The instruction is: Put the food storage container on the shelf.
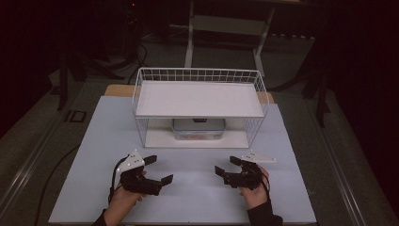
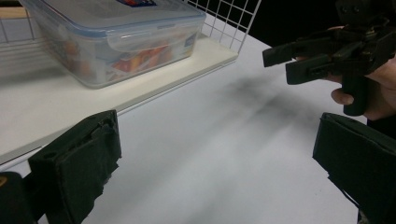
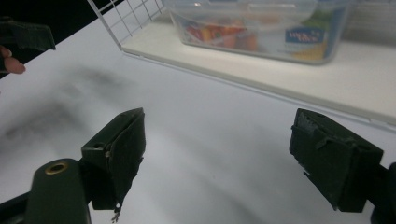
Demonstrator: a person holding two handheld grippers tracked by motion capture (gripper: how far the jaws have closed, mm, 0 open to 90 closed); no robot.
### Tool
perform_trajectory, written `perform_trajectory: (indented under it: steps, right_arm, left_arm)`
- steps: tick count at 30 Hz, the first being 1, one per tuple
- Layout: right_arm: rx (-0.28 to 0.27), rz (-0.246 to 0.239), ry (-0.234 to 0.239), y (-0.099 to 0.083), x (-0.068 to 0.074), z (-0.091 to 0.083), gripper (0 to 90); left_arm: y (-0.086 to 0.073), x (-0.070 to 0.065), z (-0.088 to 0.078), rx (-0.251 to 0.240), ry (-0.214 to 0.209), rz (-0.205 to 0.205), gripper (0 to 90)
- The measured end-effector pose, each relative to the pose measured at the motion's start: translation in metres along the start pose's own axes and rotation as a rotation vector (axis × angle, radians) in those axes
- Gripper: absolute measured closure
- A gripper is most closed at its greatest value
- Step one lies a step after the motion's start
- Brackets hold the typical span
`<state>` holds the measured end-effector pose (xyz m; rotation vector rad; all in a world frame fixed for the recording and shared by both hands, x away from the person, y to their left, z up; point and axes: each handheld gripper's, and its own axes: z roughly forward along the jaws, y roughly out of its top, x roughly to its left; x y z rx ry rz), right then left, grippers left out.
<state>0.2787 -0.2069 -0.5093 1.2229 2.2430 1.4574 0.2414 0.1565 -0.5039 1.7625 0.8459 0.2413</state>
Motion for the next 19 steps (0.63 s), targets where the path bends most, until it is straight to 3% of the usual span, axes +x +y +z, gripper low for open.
perform_trajectory:
  steps: [7,19]
  right_arm:
    - [0.015,-0.021,-0.018,-0.0068,-0.0042,-0.0049,18.9]
    - [0.02,0.003,-0.016,-0.0099,-0.0095,-0.0036,18.9]
  left_arm:
    - [-0.0023,0.001,0.0006,0.007,-0.001,-0.001,0.6]
    - [-0.0032,0.0011,0.0006,0.004,-0.004,-0.003,0.6]
